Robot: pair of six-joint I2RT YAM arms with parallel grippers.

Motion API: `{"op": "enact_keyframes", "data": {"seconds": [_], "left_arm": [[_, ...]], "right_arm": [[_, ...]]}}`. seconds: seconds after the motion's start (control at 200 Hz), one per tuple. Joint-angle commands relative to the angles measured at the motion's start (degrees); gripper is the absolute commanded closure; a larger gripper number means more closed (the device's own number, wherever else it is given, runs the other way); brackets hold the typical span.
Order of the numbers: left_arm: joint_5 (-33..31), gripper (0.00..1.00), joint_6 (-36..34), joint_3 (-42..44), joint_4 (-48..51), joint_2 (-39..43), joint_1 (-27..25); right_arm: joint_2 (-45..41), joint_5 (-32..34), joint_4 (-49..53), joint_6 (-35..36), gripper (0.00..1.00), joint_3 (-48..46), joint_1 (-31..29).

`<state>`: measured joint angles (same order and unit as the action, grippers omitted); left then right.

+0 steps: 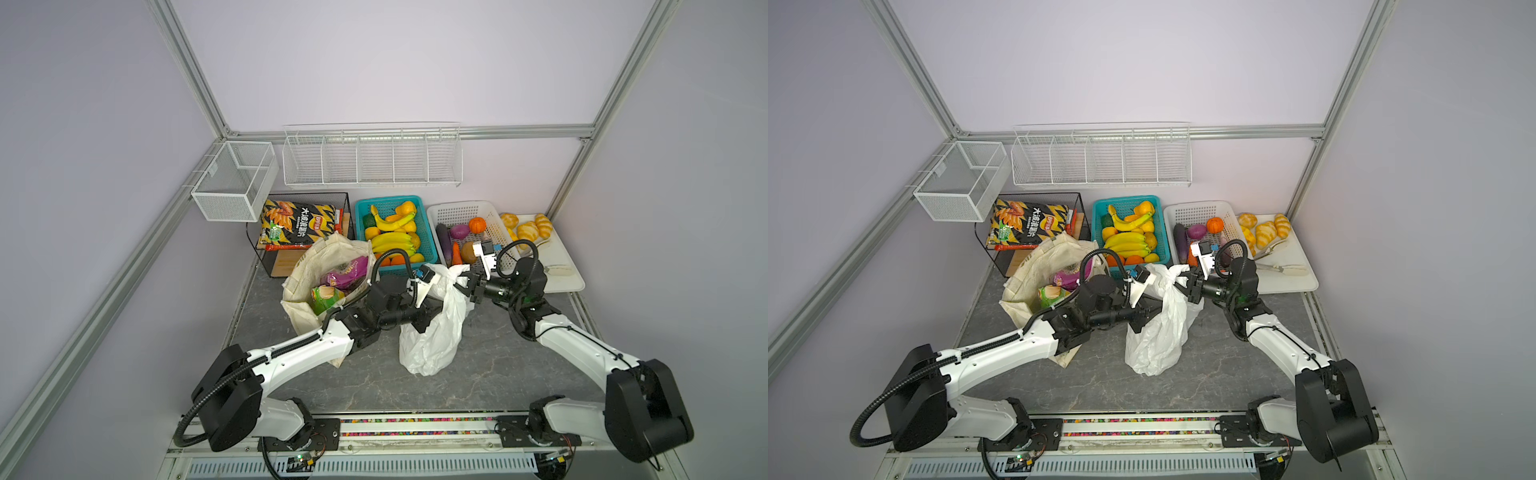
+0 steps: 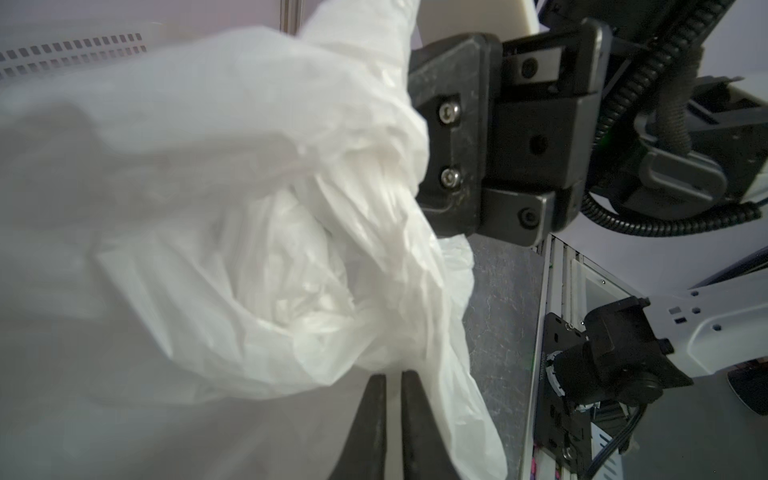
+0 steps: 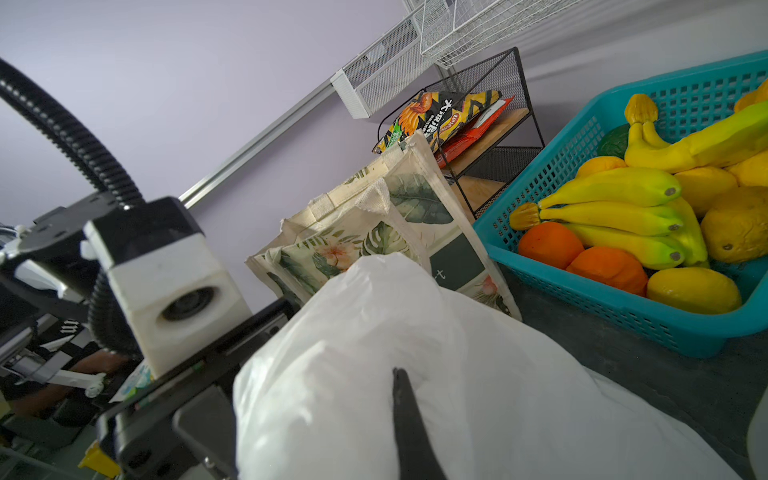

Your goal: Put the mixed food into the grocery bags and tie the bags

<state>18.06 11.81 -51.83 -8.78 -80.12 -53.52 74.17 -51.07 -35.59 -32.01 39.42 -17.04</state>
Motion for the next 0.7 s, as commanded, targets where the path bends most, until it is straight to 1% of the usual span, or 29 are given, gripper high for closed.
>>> {"op": "enact_keyframes", "data": {"seconds": [0.0,0.105,0.255,0.37,0.47,0.695], "left_arm": [[-1.6,0.88,3.0,0.3,-7.1,-2.5,-0.6],[-3.0,0.86,3.2,0.2,-9.1,-3.9,-0.6],[-4.4,0.82,1.1,0.6,-7.6,-3.1,-0.3],[-3.6,0.82,2.1,3.0,-9.4,-2.2,1.4],[-2.8,0.82,3.3,4.3,-11.2,-2.3,3.1],[-1.7,0.83,3.9,3.4,-12.0,-4.2,4.3]], "right_arm": [[1.2,-0.8,-8.1,-8.2,0.94,0.4,-0.4],[2.6,-2.1,-12.5,-12.0,0.94,0.2,-0.4],[2.8,-3.8,-12.6,-12.3,0.94,0.0,0.0],[2.7,-4.3,-13.1,-12.9,0.94,0.1,0.0],[3.0,-5.2,-15.5,-15.0,0.94,0.0,0.0],[4.7,-6.8,-21.7,-20.4,0.94,-0.3,-0.1]]}}
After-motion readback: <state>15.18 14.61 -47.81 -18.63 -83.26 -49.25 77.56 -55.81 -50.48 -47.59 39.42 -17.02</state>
